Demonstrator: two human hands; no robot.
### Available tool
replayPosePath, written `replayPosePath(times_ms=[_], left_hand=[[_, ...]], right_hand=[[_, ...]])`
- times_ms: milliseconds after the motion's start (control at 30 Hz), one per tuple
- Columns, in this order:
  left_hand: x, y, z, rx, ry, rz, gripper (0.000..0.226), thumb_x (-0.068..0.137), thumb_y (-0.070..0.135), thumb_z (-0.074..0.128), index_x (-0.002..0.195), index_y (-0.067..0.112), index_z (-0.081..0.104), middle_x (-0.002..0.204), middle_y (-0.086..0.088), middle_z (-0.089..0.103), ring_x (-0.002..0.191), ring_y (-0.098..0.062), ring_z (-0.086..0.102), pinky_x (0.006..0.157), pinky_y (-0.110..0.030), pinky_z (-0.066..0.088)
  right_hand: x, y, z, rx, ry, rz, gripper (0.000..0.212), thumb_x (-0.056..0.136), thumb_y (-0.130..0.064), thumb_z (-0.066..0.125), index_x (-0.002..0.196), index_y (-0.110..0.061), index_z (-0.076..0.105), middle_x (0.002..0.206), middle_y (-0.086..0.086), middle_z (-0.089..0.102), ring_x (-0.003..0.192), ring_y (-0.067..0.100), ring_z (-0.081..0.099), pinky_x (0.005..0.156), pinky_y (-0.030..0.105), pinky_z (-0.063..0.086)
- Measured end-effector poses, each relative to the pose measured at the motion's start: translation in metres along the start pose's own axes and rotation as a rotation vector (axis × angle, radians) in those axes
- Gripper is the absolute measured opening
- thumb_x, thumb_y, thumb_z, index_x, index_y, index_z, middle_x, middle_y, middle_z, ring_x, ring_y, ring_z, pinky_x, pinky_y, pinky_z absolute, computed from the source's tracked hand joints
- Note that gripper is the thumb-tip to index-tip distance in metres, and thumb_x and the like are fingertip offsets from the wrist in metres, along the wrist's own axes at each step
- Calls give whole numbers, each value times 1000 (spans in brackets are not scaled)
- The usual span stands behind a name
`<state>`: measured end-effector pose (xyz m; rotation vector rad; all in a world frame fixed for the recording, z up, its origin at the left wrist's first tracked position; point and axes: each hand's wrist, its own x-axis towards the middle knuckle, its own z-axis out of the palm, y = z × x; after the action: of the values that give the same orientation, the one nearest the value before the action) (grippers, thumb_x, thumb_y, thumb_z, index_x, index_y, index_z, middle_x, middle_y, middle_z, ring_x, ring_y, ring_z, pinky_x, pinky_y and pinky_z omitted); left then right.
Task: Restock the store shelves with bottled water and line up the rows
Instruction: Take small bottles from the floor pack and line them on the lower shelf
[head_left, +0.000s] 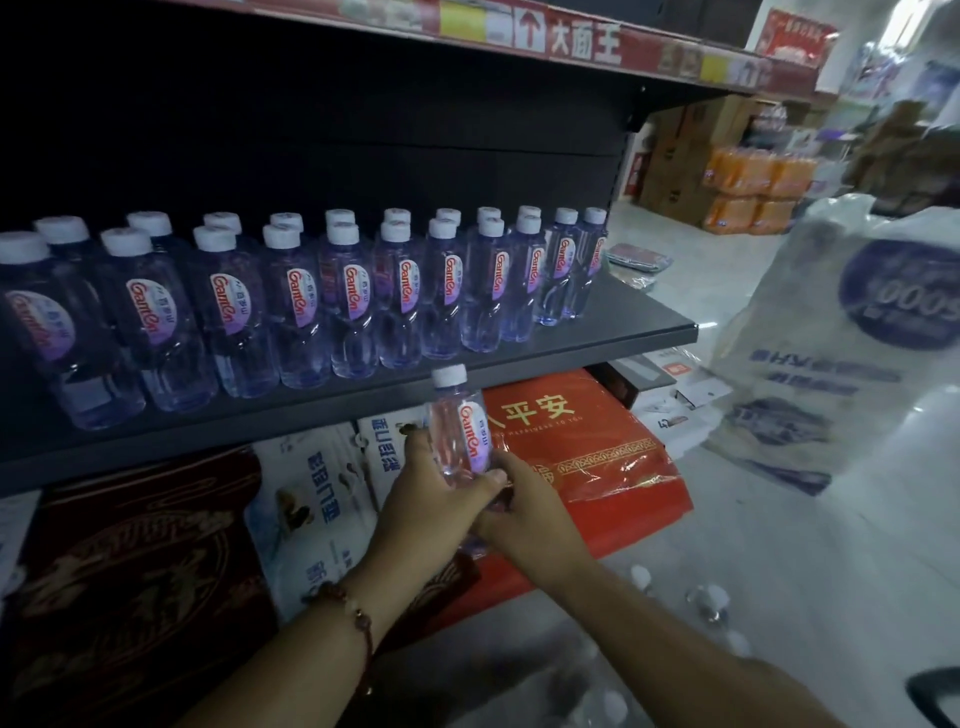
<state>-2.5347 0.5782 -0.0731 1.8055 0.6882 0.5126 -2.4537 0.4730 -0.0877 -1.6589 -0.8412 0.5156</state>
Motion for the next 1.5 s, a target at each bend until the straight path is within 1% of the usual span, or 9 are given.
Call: replayPosePath(times_ms=[200,300,400,567,700,800,967,1133,1500], left_hand=[[-8,13,-8,258,-216,146,62,97,47,60,147,57,24,120,37,53,105,17,53,82,-17,39],[-3,14,-14,620,-144,265,68,100,56,46,158,42,14,158,17,33,141,-9,39,107,-32,38],[5,10,-15,843,-100,327,72,101,58,41,161,32,12,169,3,13,154,-18,16,122,-40,18],[16,3,-13,979,-87,385,72,100,58,43,161,32,14,169,-7,11,155,-27,12,124,-48,8],[27,0,-17,1010,-47,396,70,95,54,56,156,27,34,163,-12,31,149,-33,30,121,-54,24],[35,-5,-18,1014,-45,362,69,96,53,53,157,27,34,164,-12,27,151,-33,27,122,-53,18],[44,-10,-15,1003,-96,312,72,100,58,40,161,31,12,170,-6,3,156,-26,4,127,-49,7],[48,-13,-20,991,-108,275,72,102,56,37,161,35,-1,170,-2,-7,156,-22,-6,125,-44,0],[41,-17,-28,1061,-115,228,69,103,53,39,160,39,4,170,-1,-8,156,-24,-3,124,-44,1]], right_hand=[[10,1,-34,-12,-23,59,38,79,-6,77,114,-17,68,106,3,74,92,20,73,82,36,61],[17,0,-50,-18,-12,74,33,80,-6,77,109,-16,69,103,0,75,89,14,73,82,29,58],[35,0,-71,-24,90,115,32,80,-5,76,110,-15,68,99,0,75,83,8,71,79,26,51],[88,-3,-113,-70,259,123,37,79,-7,78,114,-14,68,104,-1,73,94,16,69,85,34,48],[139,-15,-134,-68,340,99,40,80,1,76,118,-8,66,100,3,73,76,7,72,69,20,55],[177,-15,-141,-103,384,93,34,77,-5,81,108,-13,70,102,3,75,80,10,72,71,18,56],[223,6,-147,-234,412,101,24,74,-12,85,86,-26,71,92,-2,77,89,20,74,90,48,58],[244,17,-147,-329,436,44,29,81,-14,80,108,-18,68,100,-3,73,80,7,63,83,32,55],[238,7,-135,-475,431,119,67,88,-28,73,144,-17,38,129,3,61,109,23,61,93,37,51]])
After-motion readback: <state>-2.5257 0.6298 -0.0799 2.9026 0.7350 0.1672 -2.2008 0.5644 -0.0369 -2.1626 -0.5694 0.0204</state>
